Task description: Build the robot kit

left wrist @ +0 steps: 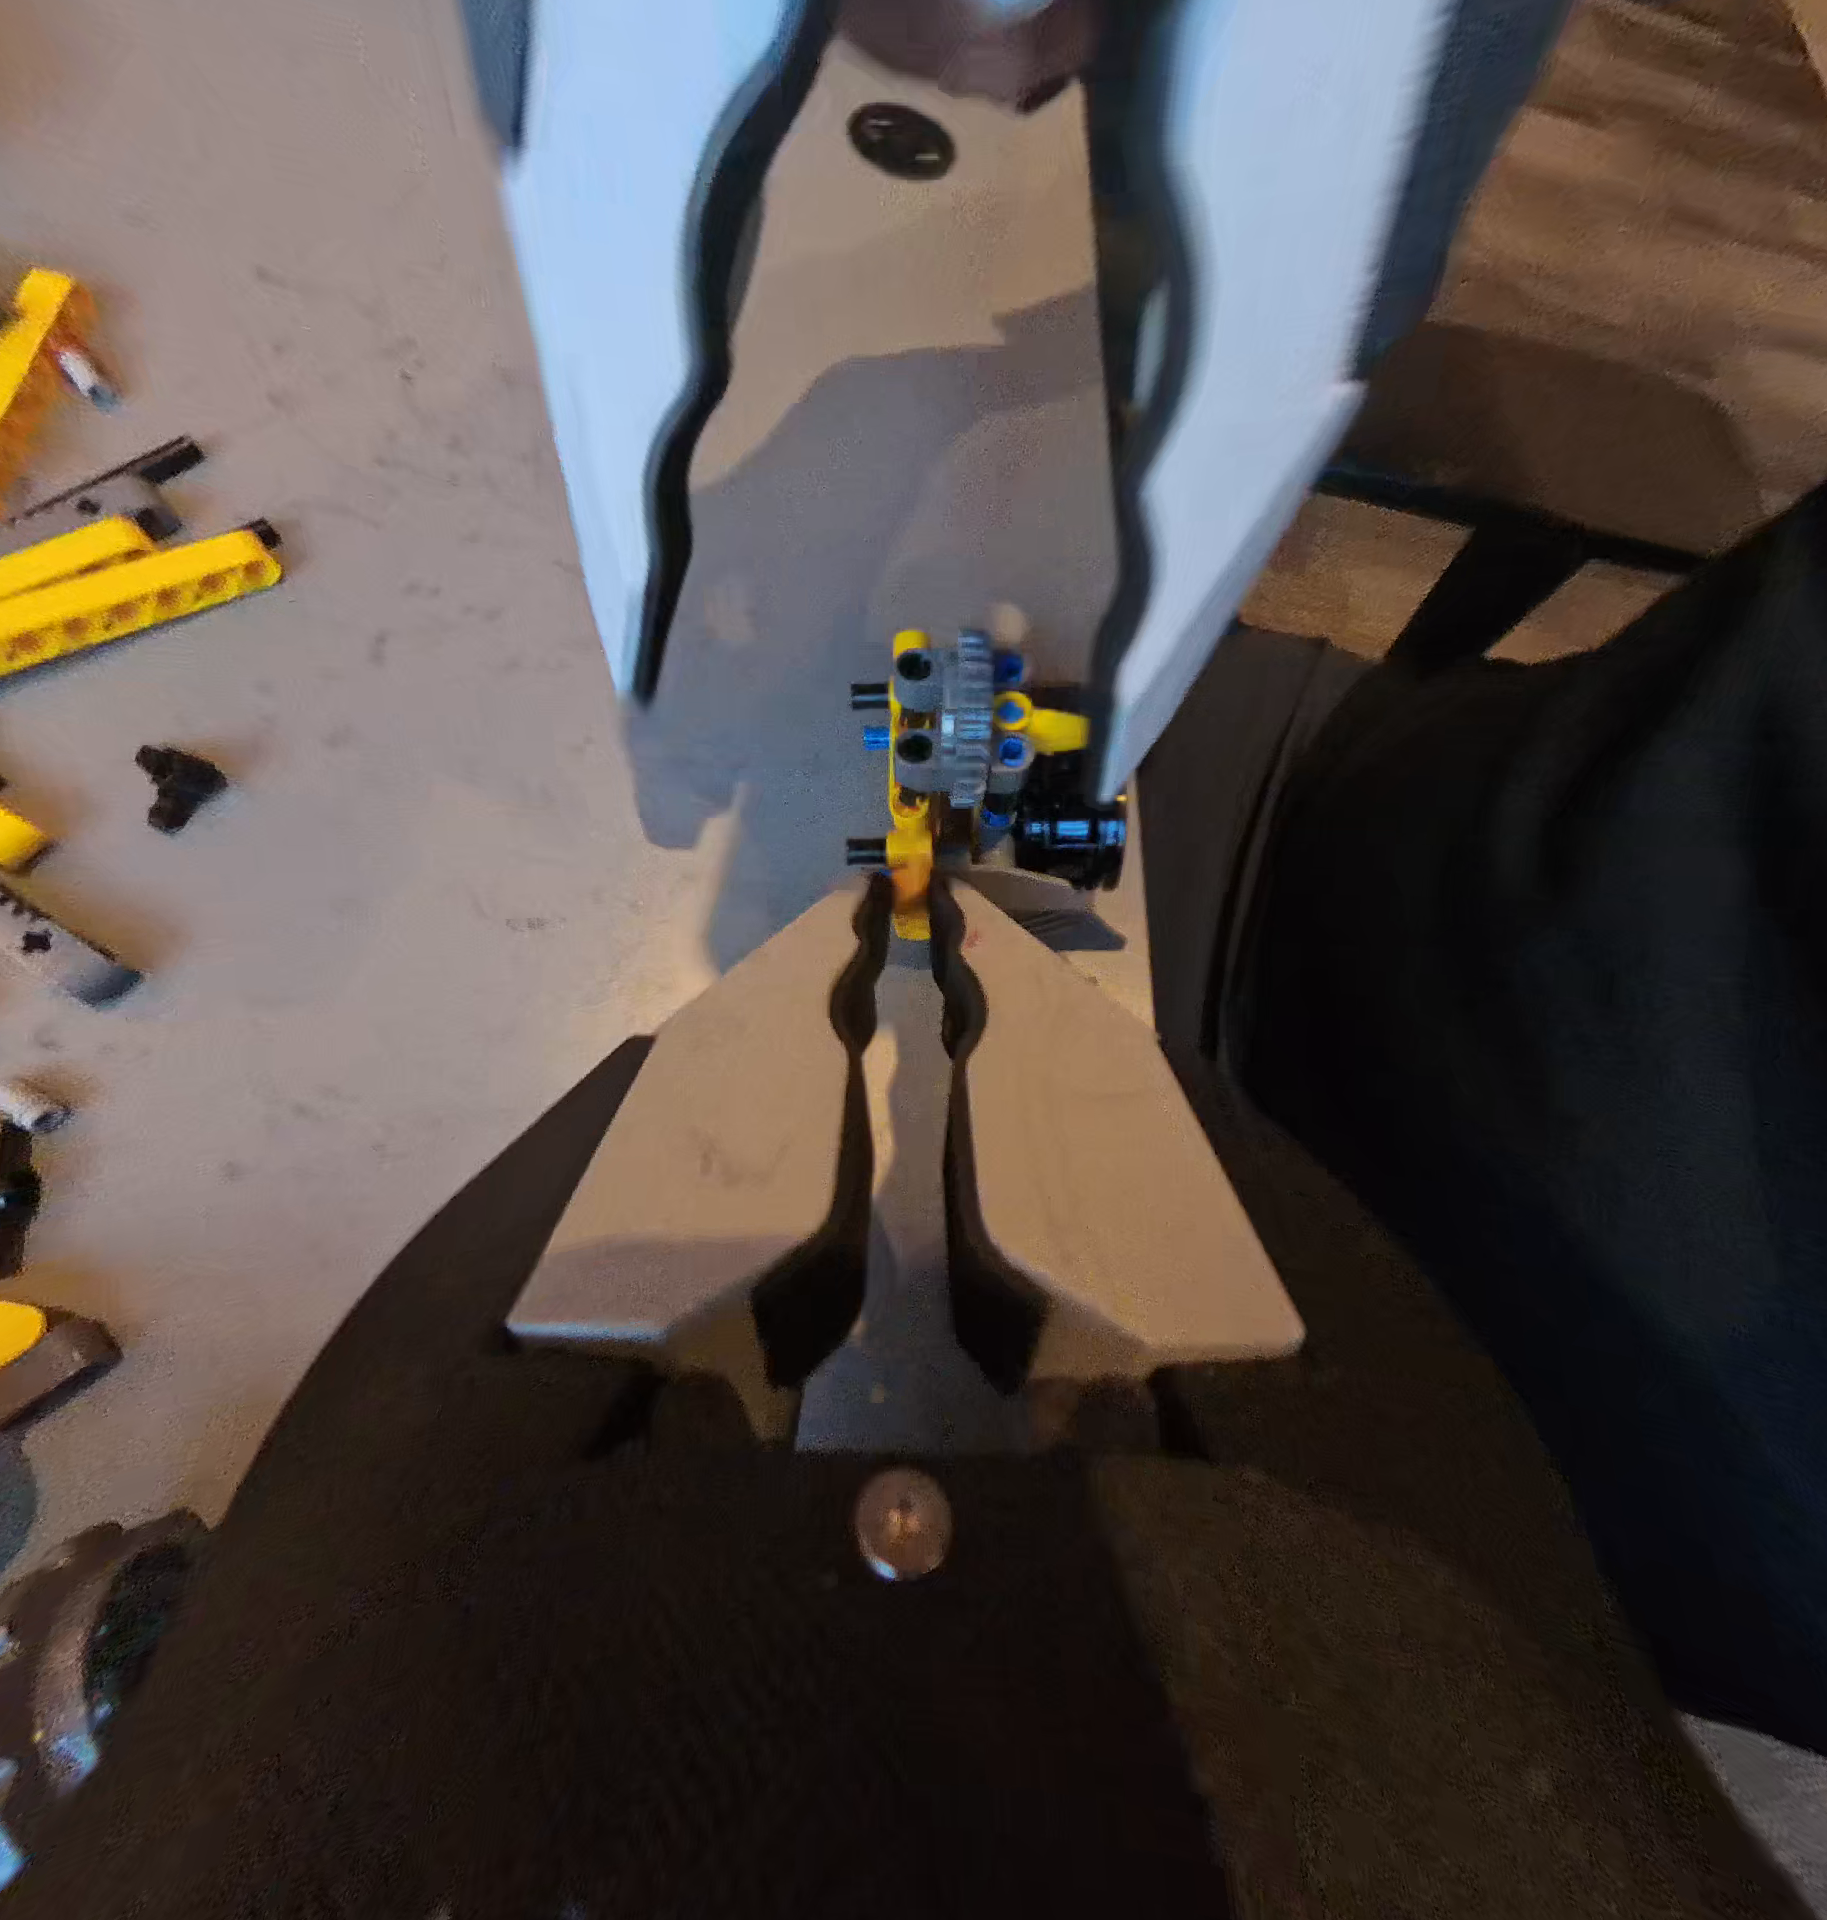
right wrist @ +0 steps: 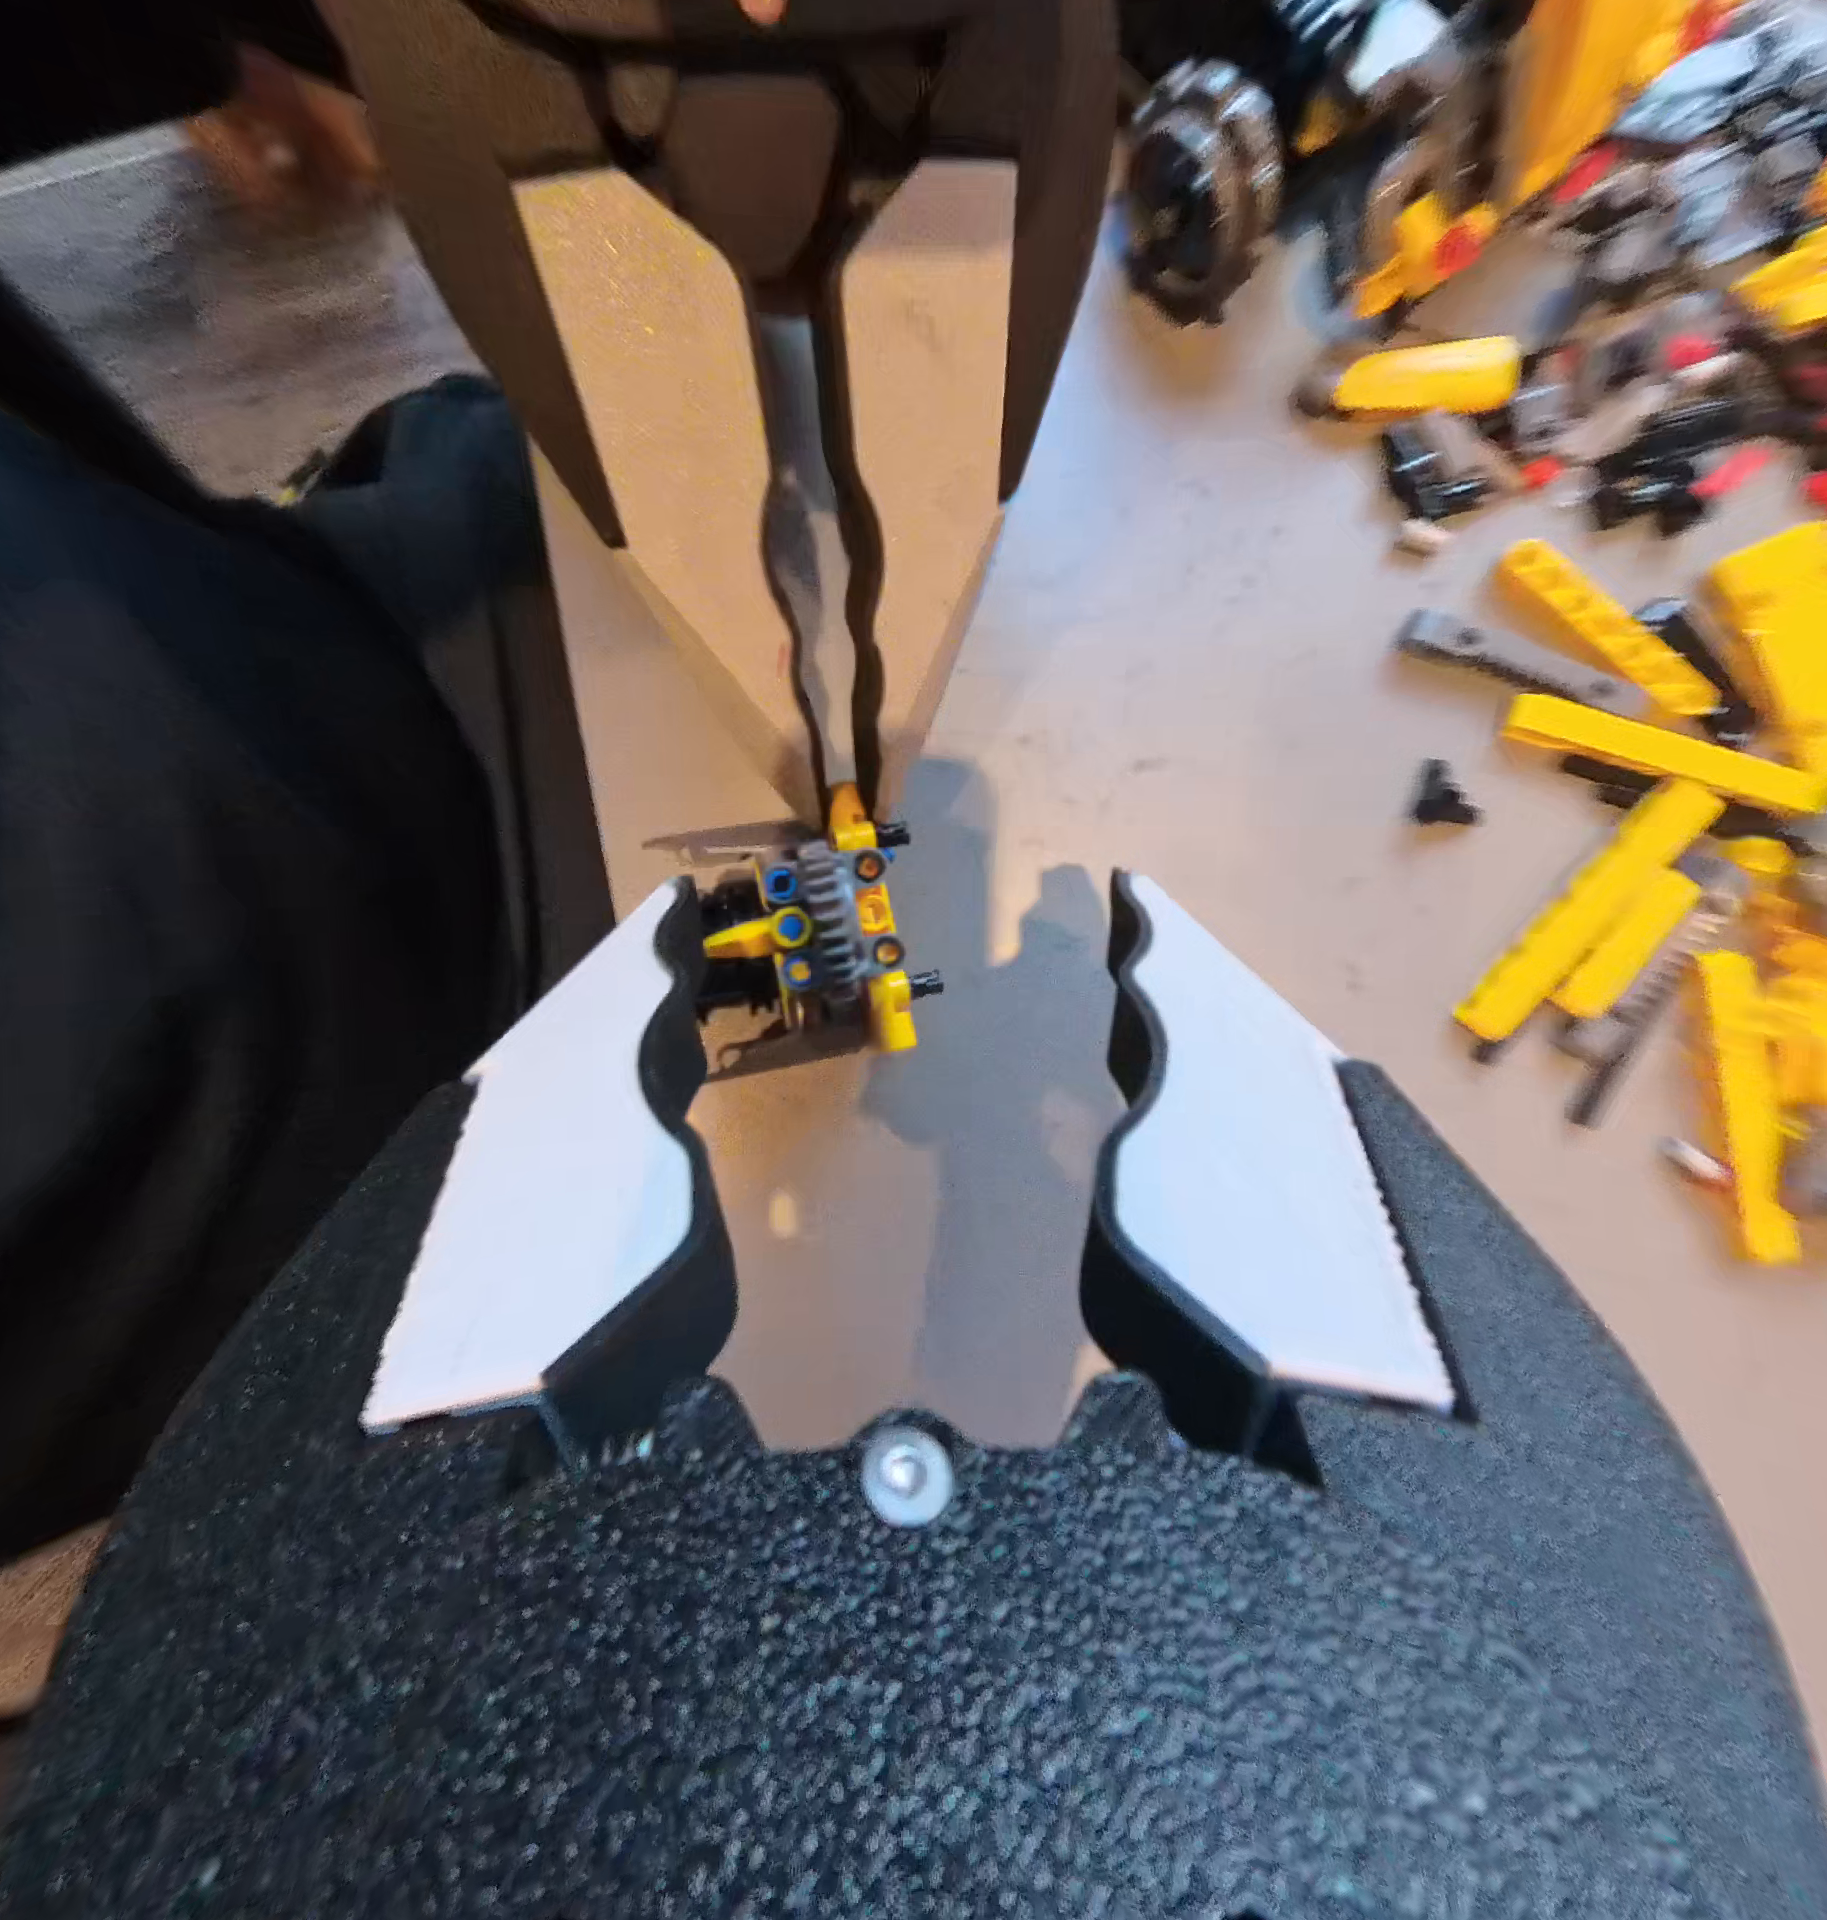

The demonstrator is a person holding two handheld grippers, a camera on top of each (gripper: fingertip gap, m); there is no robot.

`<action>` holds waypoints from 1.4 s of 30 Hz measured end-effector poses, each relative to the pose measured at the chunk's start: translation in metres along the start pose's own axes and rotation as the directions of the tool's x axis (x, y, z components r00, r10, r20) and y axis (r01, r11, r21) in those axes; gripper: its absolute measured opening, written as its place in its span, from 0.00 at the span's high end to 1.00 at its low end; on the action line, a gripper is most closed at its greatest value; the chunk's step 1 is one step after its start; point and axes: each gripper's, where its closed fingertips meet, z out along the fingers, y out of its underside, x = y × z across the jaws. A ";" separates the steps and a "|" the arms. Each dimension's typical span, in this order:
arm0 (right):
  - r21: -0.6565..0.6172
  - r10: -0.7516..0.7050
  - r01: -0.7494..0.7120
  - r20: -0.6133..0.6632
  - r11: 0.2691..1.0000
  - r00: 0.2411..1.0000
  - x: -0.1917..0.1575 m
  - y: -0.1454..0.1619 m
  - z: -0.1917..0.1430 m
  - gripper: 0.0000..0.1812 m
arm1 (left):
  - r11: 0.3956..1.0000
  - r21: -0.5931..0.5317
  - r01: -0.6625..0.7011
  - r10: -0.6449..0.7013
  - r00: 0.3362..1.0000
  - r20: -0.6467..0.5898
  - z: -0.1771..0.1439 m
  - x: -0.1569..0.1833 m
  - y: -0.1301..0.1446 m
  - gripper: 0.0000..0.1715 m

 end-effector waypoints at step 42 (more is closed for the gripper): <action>0.353 -0.122 0.291 -0.430 0.889 0.895 0.009 0.023 -0.012 0.68 | 0.982 0.005 -0.186 0.180 0.955 0.235 0.019 -0.011 -0.013 0.74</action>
